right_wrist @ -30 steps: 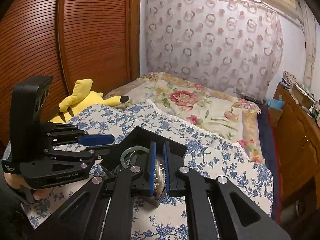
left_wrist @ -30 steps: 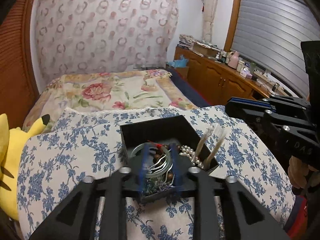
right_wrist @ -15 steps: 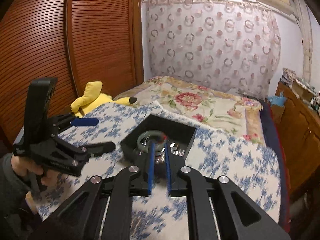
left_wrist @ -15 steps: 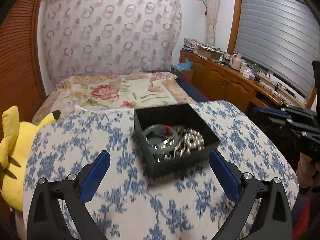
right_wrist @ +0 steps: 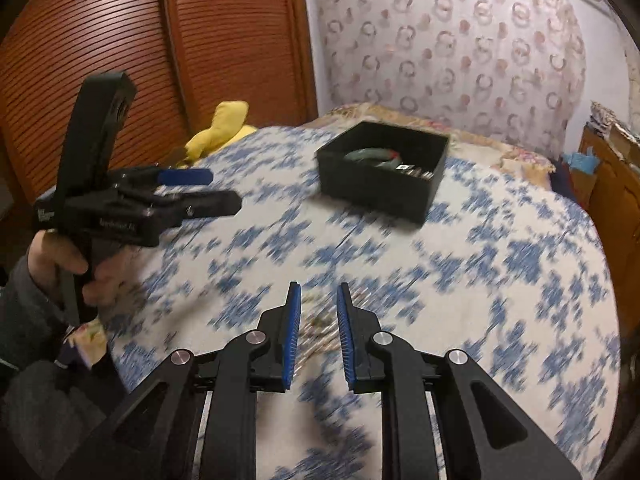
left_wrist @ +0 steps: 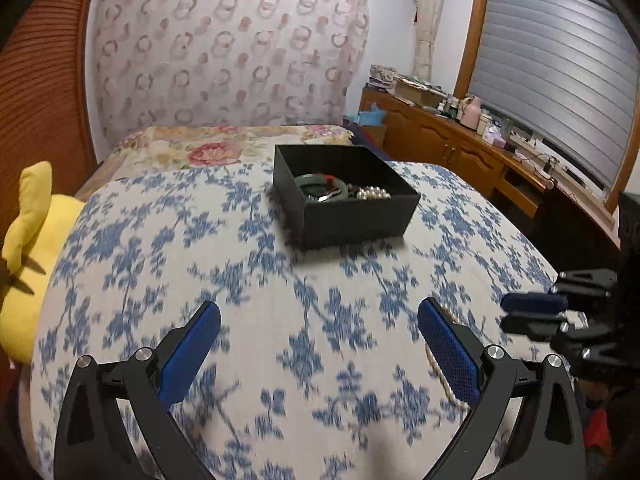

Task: Organize jewelry
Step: 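Move both open tools back to the short pearl necklace on the bedspread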

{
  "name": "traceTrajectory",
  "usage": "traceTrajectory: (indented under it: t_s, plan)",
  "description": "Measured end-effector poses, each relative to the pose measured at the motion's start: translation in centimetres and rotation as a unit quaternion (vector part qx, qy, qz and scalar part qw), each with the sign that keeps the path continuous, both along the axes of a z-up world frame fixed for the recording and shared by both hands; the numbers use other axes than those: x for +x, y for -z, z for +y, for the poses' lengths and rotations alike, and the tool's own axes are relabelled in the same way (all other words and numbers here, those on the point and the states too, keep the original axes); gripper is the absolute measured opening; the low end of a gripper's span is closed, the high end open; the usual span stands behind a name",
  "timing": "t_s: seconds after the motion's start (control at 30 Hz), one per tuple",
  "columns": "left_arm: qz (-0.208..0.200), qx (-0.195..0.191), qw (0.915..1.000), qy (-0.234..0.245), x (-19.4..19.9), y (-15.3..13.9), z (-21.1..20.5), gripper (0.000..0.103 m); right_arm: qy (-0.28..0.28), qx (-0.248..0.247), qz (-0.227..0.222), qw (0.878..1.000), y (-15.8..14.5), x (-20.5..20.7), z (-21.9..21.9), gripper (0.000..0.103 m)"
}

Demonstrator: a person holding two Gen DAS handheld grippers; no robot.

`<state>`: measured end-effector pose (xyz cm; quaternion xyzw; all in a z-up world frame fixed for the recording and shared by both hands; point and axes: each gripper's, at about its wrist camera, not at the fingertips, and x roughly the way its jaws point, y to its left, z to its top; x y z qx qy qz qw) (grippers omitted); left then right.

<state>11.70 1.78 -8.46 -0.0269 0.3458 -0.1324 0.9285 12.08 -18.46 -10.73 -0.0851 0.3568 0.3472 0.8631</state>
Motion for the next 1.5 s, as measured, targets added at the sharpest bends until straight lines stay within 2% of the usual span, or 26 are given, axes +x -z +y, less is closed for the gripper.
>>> traceTrajectory:
  t_s: [0.23, 0.7, 0.87, 0.93, 1.1, 1.4, 1.43, 1.47, 1.5]
  plan:
    - [-0.004, 0.009, 0.9999, -0.005, -2.6, 0.2, 0.2, 0.095, -0.028, -0.020, 0.014, 0.999, 1.8, -2.3, 1.7, 0.021]
    - [0.004, -0.003, 1.0000, 0.006, -4.0, 1.0, 0.0, 0.095, -0.028, -0.060, 0.025, 0.997, 3.4, -1.8, 3.0, 0.022]
    - [0.001, -0.006, 1.0000, 0.001, -4.2, 1.0, 0.1, 0.095, -0.035, -0.056, 0.032, 0.997, 3.5, -1.7, 3.1, 0.022]
    - [0.002, -0.006, 1.0000, 0.000, -4.2, 1.0, 0.2, 0.095, -0.037, -0.052, 0.035, 0.997, 3.5, -1.6, 3.1, 0.017]
    - [0.006, -0.005, 1.0000, 0.003, -4.2, 1.0, -0.1, 0.095, -0.032, -0.040, 0.031, 0.998, 3.1, -1.6, 2.4, 0.016]
    - [0.023, 0.015, 0.9989, 0.039, -3.4, 1.8, -3.7, 0.095, 0.013, -0.020, 0.009, 1.000, 1.5, -1.2, -1.2, 0.016]
    - [0.024, 0.018, 0.9984, 0.047, -3.3, 1.9, -4.3, 0.093, 0.019, -0.019, 0.008, 1.000, 1.5, -1.0, -1.7, 0.016]
    - [0.026, 0.020, 0.9978, 0.057, -3.1, 2.0, -4.8, 0.083, 0.022, -0.018, 0.008, 1.000, 1.5, -0.9, -2.0, 0.016]
    - [0.033, 0.022, 0.9970, 0.066, -2.8, 2.2, -5.4, 0.077, 0.028, -0.016, 0.008, 0.999, 1.4, -0.7, -2.4, 0.016]
